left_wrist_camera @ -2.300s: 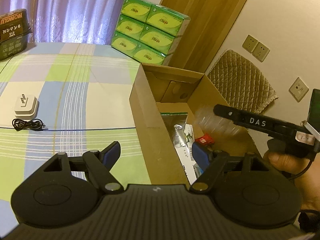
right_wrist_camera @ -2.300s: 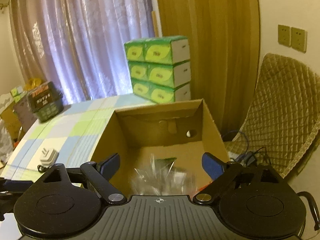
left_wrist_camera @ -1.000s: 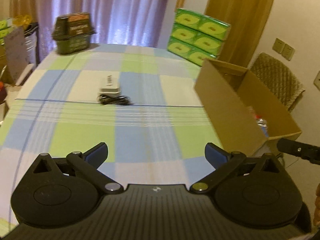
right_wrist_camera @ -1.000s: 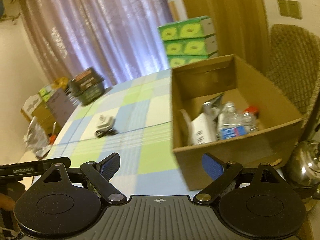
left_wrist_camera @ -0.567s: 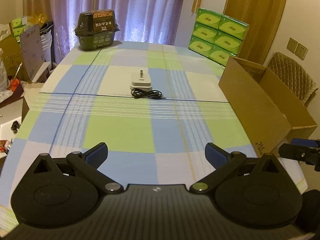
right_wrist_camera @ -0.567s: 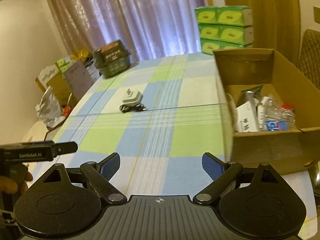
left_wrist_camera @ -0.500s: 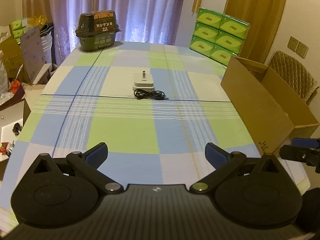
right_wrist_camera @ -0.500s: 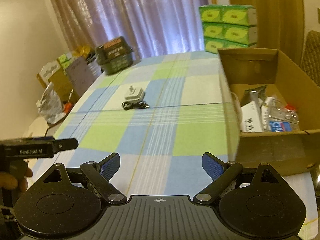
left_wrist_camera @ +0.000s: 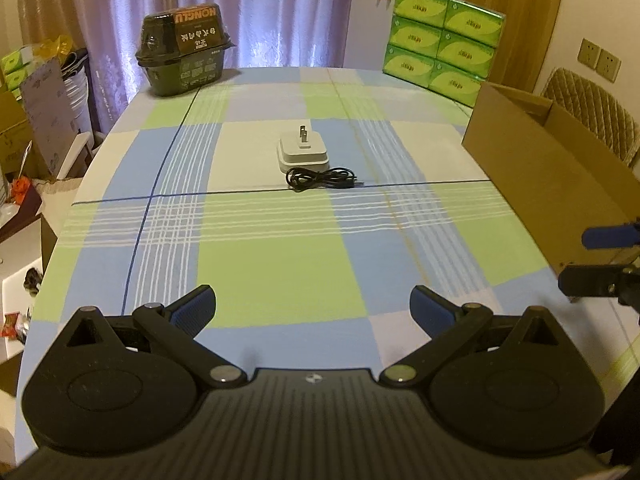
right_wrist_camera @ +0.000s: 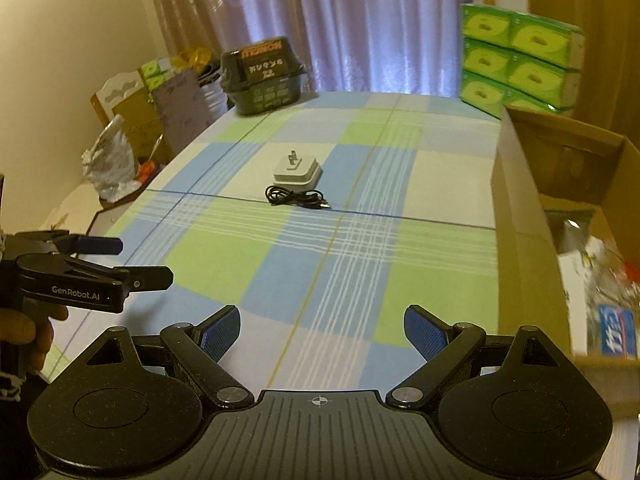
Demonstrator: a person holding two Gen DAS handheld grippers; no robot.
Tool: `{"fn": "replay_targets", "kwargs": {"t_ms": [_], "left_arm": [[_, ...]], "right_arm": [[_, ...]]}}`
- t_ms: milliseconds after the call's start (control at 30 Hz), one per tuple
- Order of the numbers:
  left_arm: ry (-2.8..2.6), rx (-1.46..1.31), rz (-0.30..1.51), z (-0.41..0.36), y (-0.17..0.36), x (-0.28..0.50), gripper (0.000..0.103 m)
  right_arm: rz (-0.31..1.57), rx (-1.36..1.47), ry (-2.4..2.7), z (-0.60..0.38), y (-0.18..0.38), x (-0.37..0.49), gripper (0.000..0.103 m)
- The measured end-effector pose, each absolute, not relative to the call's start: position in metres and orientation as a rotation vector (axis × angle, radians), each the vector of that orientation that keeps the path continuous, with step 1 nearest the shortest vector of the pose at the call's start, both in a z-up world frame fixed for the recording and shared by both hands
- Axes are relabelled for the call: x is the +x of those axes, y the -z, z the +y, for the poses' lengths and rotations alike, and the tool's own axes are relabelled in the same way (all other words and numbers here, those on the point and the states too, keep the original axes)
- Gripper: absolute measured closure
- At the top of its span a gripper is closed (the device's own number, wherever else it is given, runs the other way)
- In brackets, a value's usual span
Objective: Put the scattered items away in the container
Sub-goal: 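Withdraw both grippers from the box toward the white charger and cable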
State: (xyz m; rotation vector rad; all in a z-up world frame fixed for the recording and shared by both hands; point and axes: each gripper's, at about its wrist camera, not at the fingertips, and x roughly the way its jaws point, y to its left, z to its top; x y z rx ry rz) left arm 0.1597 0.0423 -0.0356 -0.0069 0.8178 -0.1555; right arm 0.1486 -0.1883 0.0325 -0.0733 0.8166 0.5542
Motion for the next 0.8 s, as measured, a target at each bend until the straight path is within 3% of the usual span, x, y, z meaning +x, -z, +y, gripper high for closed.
{"fn": "replay_targets", "kwargs": {"t_ms": [800], "left_arm": [[0.288,0.222,0.720,0.074,0.079,0.293,0.002]], "right_arm": [[0.737,-0.496,-0.752,-0.086,0.011,0.276,0.010]]}}
